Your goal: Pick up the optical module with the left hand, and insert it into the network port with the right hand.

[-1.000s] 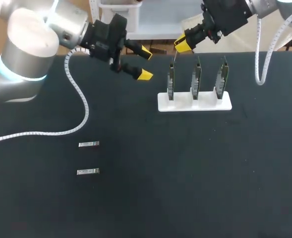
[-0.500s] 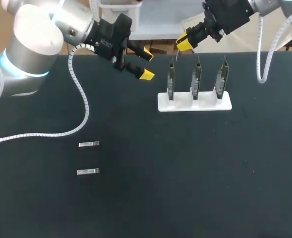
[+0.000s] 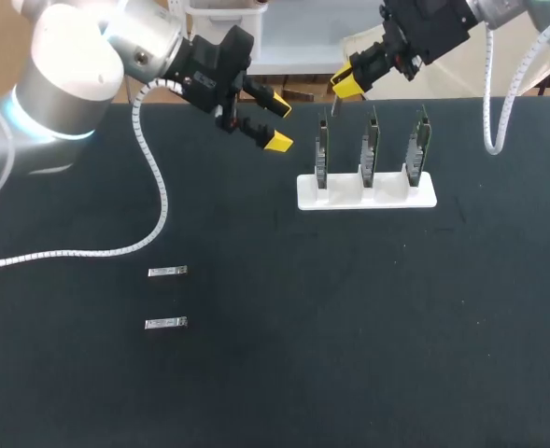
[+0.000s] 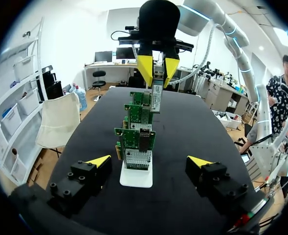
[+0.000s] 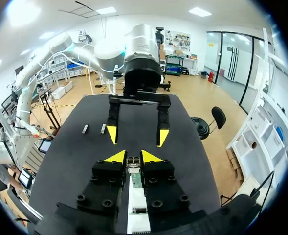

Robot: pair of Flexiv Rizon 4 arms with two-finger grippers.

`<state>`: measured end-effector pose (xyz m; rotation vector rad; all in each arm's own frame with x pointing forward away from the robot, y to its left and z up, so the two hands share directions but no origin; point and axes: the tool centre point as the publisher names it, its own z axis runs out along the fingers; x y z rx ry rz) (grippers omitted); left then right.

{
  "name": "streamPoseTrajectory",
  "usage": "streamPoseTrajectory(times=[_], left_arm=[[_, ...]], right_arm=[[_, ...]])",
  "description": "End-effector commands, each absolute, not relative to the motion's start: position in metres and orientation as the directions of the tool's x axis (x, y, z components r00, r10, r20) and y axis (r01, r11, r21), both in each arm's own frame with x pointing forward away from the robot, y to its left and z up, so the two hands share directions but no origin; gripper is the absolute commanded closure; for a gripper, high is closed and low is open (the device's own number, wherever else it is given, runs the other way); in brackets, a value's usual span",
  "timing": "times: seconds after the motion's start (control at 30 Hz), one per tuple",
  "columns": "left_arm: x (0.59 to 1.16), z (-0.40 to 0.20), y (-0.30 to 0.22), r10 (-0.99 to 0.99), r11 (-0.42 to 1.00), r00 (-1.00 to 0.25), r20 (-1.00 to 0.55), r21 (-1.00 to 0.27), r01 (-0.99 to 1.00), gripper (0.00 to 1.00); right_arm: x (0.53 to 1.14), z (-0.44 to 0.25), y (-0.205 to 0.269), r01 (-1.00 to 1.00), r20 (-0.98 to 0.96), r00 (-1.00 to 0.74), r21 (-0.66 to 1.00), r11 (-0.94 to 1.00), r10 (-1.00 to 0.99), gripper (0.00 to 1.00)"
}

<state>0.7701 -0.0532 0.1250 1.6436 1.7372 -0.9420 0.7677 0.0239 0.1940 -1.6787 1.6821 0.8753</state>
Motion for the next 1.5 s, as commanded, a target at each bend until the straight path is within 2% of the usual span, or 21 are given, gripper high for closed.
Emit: streamPoseTrajectory(times=[0.03,0.57,1.5], left_arm=[[0.776,0.125,-0.056,0.606,-0.008,-0.09,-0.791,-0.119,0.993,0.0],[0.777,0.125,-0.057,0.608,-0.009,-0.091,-0.789,-0.121,0.993,0.0],[0.778,0.126,-0.057,0.604,-0.011,-0.087,-0.792,-0.117,0.993,0.0]], right_arm=[[0.768,0.195,0.024,-0.999,-0.796,-0.013,0.033,-0.023,-0.606,1.0],[0.771,0.193,0.034,-0.997,-0.759,0.055,-0.008,-0.075,-0.649,1.0],[0.772,0.19,0.039,-0.997,-0.747,0.061,-0.018,-0.071,-0.662,1.0]])
